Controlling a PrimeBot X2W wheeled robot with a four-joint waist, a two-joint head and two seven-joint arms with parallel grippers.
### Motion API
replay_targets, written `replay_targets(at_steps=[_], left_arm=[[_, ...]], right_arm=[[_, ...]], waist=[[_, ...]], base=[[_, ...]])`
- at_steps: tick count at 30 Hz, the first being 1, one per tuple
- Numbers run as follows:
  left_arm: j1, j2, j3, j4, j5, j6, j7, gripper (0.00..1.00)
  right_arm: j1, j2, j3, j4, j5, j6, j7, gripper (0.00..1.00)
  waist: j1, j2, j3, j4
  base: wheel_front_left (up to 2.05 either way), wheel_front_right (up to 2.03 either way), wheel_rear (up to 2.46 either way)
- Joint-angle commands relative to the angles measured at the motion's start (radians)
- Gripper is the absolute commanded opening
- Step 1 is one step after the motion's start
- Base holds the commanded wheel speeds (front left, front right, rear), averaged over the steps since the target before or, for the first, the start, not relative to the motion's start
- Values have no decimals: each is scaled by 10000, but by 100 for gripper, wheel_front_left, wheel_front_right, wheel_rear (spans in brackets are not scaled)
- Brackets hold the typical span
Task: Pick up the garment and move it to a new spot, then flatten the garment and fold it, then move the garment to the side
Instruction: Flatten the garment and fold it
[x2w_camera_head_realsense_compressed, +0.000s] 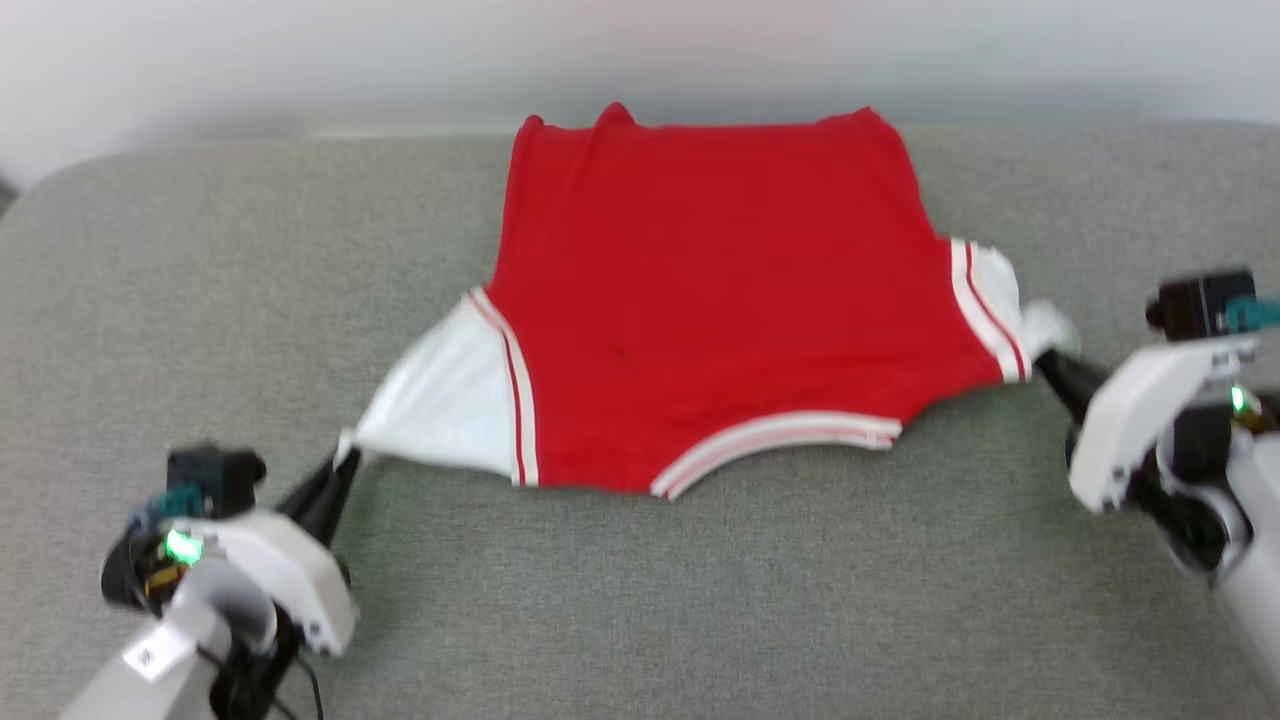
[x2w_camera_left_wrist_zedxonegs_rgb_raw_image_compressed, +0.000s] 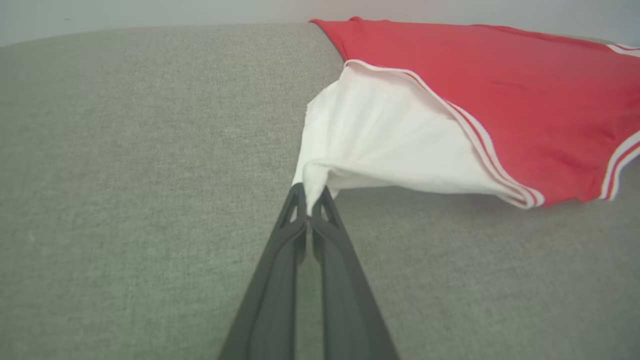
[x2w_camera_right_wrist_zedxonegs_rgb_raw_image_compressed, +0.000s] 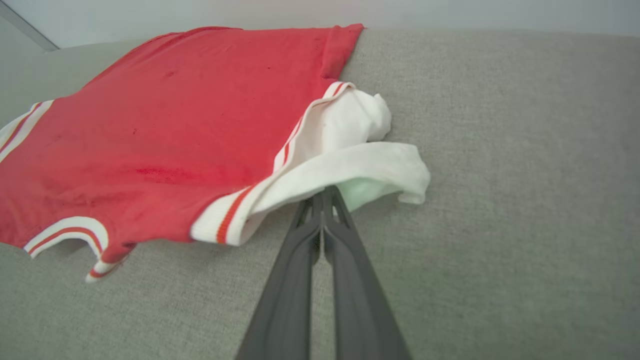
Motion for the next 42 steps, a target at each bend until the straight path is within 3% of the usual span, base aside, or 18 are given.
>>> replay_targets(at_steps=[1, 12, 23, 32, 41, 42], left_arm=[[335, 145, 30, -197, -96, 117, 100, 0], [3189, 1152, -102, -2926, -727, 1204, 1161, 0], [5352, 1807, -82, -4703, -1402, 2089, 1662, 0], [6014, 1839, -102, -5323, -1694, 2310, 1728, 0], [5857, 1784, -177, -5655, -1741, 2253, 1849, 0], [5806, 1790, -185, -5728, -1714, 2262, 1881, 0]], right_arm=[[390, -160, -31, -129, 134, -11, 41, 0], [3275, -957, -283, -1884, 779, -12, 958, 0], [5531, -1207, -1221, -3310, 1155, -12, 2175, 0], [6907, -986, -2112, -4251, 914, -11, 3132, 0], [7091, -634, -2778, -4876, 543, -11, 3863, 0], [7041, -620, -2878, -4983, 466, -11, 3926, 38]], waist=[[4, -1, -243, 38], [4, -1, -1085, -69], [4, -1, -1568, -192], [4, -1, -1615, -208], [4, -1, -1466, -234], [4, -1, -1406, -217]], base=[[0, 0, 0], [0, 0, 0], [0, 0, 0], [0, 0, 0], [0, 0, 0], [0, 0, 0]])
